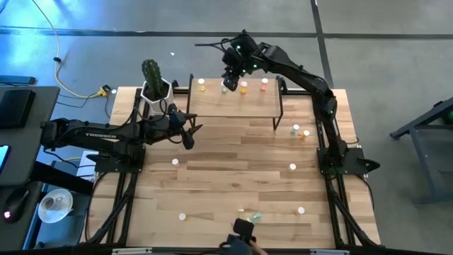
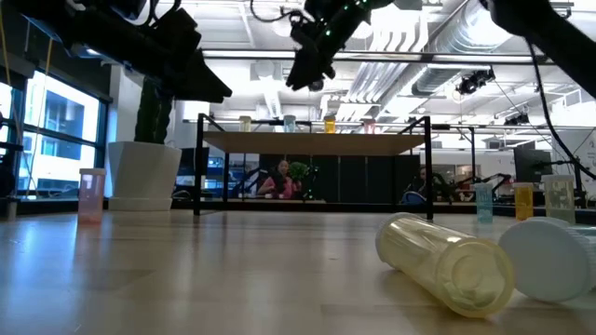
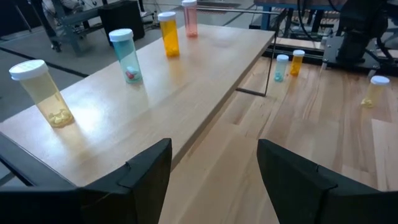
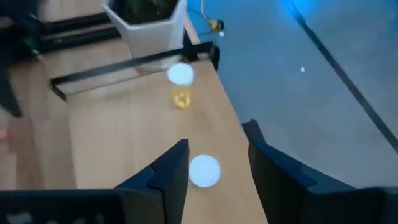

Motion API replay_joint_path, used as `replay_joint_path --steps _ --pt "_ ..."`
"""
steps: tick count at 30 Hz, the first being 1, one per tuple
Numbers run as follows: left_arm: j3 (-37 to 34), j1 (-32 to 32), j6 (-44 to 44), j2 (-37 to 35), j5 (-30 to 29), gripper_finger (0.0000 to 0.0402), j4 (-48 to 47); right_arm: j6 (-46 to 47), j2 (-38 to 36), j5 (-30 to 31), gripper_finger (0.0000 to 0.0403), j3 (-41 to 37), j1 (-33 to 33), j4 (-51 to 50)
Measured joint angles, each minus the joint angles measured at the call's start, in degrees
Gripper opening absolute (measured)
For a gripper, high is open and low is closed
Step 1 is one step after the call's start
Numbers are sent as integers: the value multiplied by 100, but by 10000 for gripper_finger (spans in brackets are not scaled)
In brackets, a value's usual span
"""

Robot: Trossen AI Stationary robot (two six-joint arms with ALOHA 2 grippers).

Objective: Pick and place medicine bottles onto shelf by color
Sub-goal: Put the left pink pill bottle on the shelf aligned with the other pink pill bottle

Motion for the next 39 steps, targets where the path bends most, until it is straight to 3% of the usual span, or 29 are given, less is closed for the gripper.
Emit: replay_joint_path --steps 8,29,36,39 --pt "0 -156 0 -82 -2 227 -222 -87 -469 -262 158 -118 217 -998" --pt "-2 -562 -20 -1048 -330 227 -1122 94 -515 -267 158 -123 1391 -3340" --pt "-1 -562 -4 -1093 -330 227 -1249 399 -579 -166 158 -125 1709 -3473" --pt "-2 -562 -13 -1093 -328 227 -1343 550 -737 183 158 -276 1839 -3455"
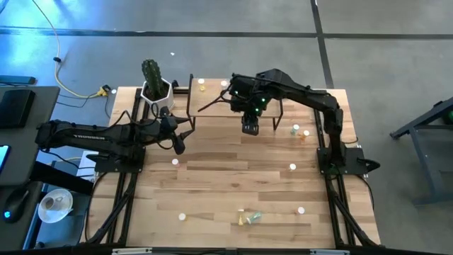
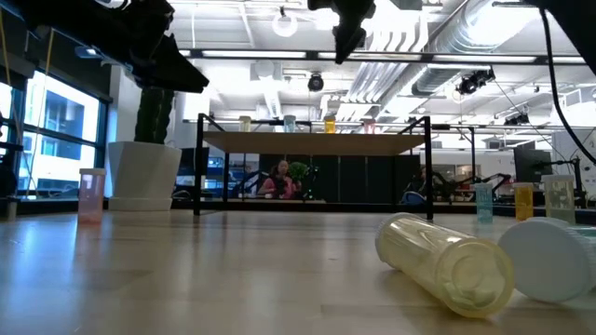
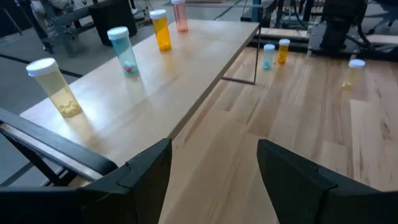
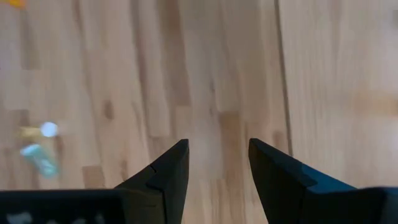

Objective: Pick and place medicine bottles onto shelf by color
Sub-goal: Put the left pink pill bottle on the shelf aligned with the other pink pill bottle

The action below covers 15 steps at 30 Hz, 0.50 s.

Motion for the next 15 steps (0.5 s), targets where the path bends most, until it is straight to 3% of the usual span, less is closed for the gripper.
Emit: replay_joint_path --steps 6,15 --pt "0 0 11 0 0 227 -28 597 -916 684 158 -1660 274 359" --pt "0 0 9 0 0 227 -26 2075 -2825 684 158 -4407 807 1654"
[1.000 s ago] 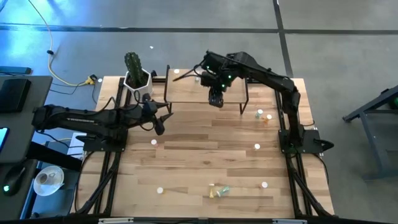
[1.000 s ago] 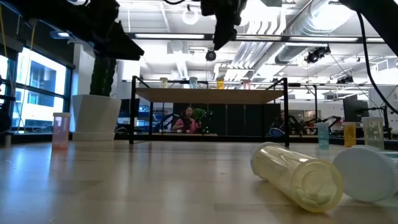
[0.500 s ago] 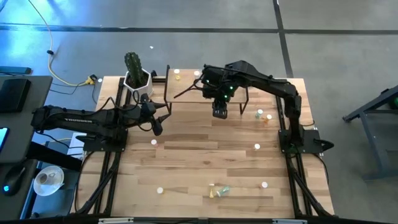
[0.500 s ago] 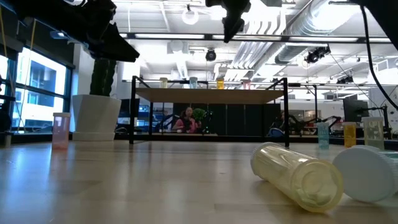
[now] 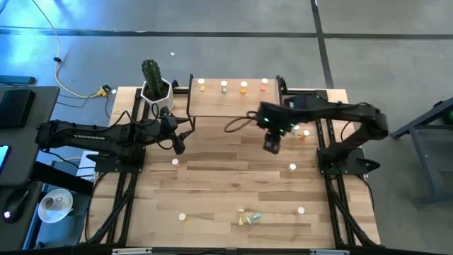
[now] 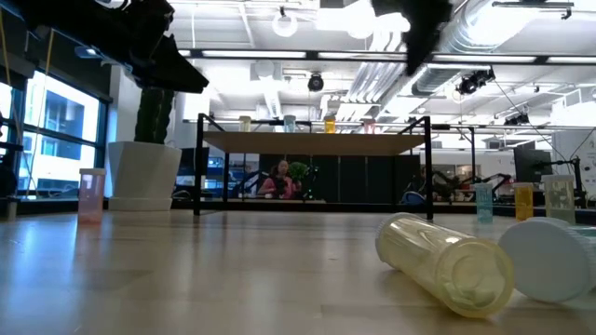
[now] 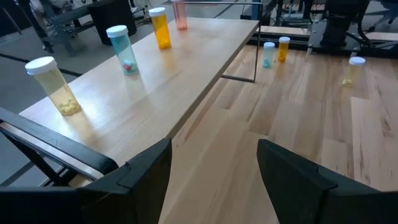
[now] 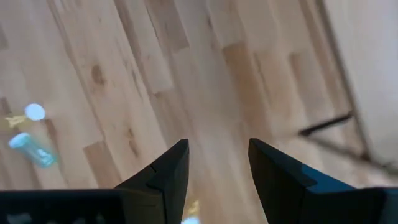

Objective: Pick and place medicine bottles onto shelf by color
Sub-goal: Put the left pink pill bottle on the shelf aligned with the other pink pill bottle

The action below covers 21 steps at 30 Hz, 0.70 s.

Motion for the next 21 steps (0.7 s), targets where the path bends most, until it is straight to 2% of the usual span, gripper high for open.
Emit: replay_joint_path --steps 10,16,21 --pt "0 0 -4 2 2 227 2 2120 -1610 3 158 -1893 1024 445" --pt "0 0 -301 4 80 227 3 3219 -2092 304 158 -2387 1723 471" --pt "0 -2 -785 4 576 227 -285 3756 -2162 772 158 -2551 2298 487"
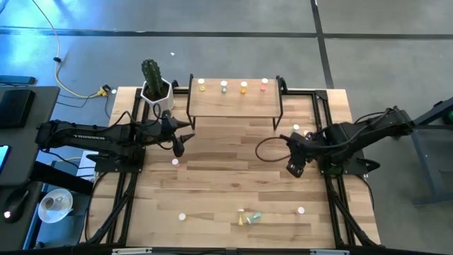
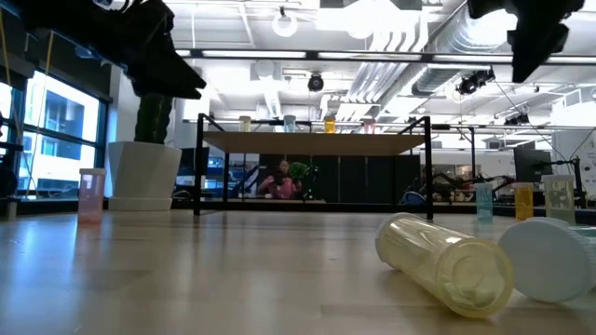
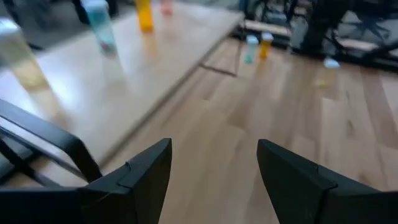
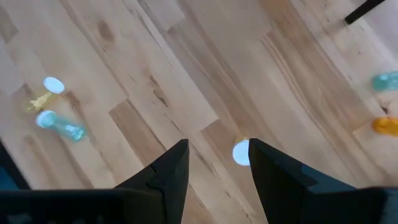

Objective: Pick and place medicine bottles onto shelf by color
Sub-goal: Put the left pink pill bottle on the shelf aligned with the other pink pill bottle

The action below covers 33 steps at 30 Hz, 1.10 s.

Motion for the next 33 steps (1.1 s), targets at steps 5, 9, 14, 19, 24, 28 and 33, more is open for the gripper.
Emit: replay_joint_path --steps 5,9,14,19,24,28,33 --pt "3 -212 -473 -54 85 227 -646 356 0 394 158 -196 415 72" --pt "266 -545 -1047 -87 35 227 -1621 492 0 713 158 -289 613 157" --pt "524 -1059 -1588 -74 -99 227 -2439 315 5 987 158 -353 695 375" --pt "640 -1580 -2095 -72 -101 227 -3319 330 7 1200 158 -354 694 417" --pt "640 -2074 -3059 -70 -101 227 -4176 313 7 1219 158 -354 694 533" --pt "640 -2564 -3713 -70 -101 227 -4505 296 7 1221 158 -354 693 589" --pt "640 -3205 -4354 6 -209 227 -4541 290 7 1221 158 -354 692 600"
